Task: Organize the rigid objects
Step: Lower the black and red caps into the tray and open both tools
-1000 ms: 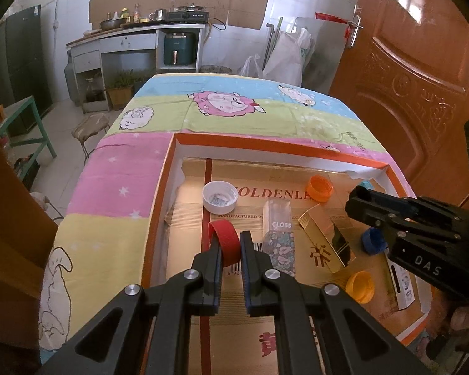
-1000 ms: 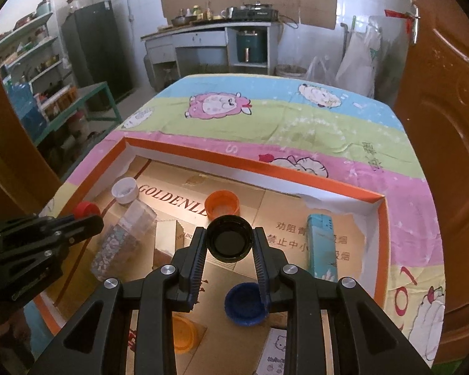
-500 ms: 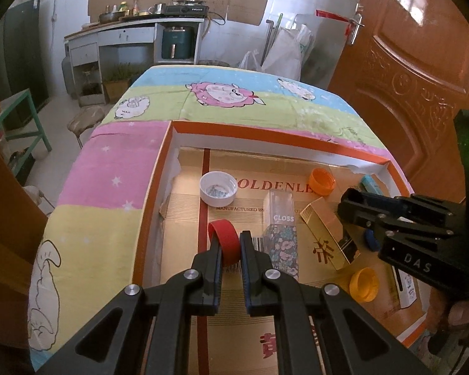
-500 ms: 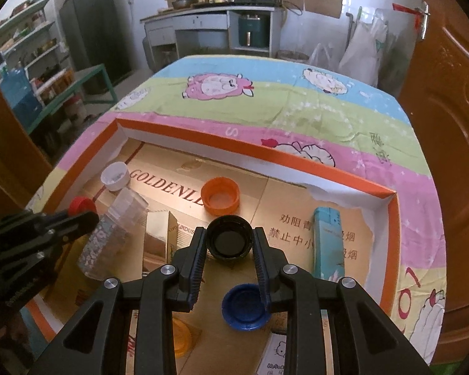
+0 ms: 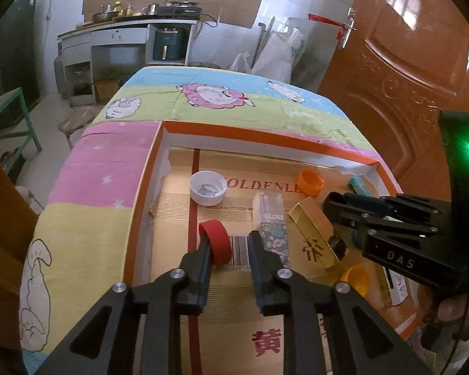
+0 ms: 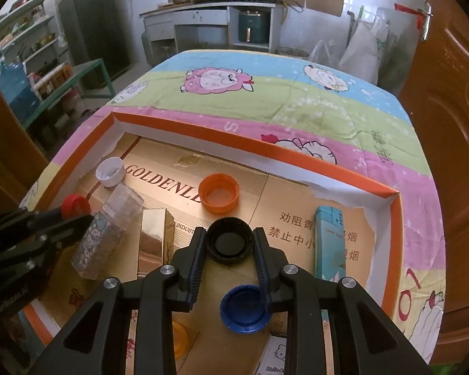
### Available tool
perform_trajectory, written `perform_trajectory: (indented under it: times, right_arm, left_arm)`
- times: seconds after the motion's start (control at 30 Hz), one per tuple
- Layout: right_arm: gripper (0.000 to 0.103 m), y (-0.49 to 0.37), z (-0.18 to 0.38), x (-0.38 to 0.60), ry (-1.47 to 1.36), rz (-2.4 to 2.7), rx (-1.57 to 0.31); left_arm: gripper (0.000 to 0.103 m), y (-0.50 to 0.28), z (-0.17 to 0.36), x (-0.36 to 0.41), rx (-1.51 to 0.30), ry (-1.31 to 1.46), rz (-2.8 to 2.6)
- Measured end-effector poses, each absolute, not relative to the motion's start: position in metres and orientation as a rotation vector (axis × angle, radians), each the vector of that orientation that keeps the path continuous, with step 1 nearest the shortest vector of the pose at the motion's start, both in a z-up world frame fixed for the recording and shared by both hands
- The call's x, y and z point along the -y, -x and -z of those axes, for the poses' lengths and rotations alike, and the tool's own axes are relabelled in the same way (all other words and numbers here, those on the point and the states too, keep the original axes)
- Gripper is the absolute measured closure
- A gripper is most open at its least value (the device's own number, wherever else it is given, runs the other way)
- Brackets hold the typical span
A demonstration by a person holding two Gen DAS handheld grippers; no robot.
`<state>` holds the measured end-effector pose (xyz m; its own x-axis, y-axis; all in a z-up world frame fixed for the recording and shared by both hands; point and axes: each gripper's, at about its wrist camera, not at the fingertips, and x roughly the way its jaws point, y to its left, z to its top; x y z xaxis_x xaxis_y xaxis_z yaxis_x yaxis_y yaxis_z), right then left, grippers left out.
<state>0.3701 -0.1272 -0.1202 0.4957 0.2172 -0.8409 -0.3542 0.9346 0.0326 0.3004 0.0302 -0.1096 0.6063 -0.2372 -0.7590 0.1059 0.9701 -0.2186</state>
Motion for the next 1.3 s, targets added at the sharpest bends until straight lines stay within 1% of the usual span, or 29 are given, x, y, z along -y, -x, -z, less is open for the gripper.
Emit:
perform_trajectory:
  times: [0.03, 0.1, 0.13, 0.2, 0.23, 0.33, 0.37, 1.3]
  right_arm:
    - [0.071, -0.370, 0.120, 0.127, 0.153, -0.349, -0.994]
    - [0.066, -0.369, 0.120, 0.128, 0.154, -0.347, -0.991]
    - [0.061, -0.369, 0.119, 0.128, 0.152, -0.345, -0.989]
    - [0.060, -0.368, 0.118, 0.129, 0.146, -0.342, -0.983]
    - [0.060, -0.368, 0.118, 0.129, 0.143, -0.342, -0.982]
    - [0.060, -0.368, 0.116, 0.130, 0.135, -0.339, -0.978]
    - [0.060, -0.367, 0.116, 0.131, 0.131, -0.339, -0.977]
    - [0.060, -0.335, 0.090, 0.143, 0.080, -0.319, -0.928]
  left_arm:
    - [0.077, -0.300, 0.109, -0.030, -0.898, 0.157, 0.203]
    - [0.077, -0.299, 0.109, -0.030, -0.897, 0.160, 0.206]
    - [0.077, -0.299, 0.108, -0.031, -0.897, 0.163, 0.207]
    - [0.077, -0.299, 0.107, -0.032, -0.894, 0.166, 0.205]
    - [0.075, -0.299, 0.106, -0.032, -0.892, 0.162, 0.201]
    - [0.057, -0.297, 0.103, -0.032, -0.884, 0.151, 0.185]
    - [0.056, -0.296, 0.102, -0.032, -0.883, 0.153, 0.188]
    - [0.056, -0.273, 0.082, -0.023, -0.849, 0.140, 0.202]
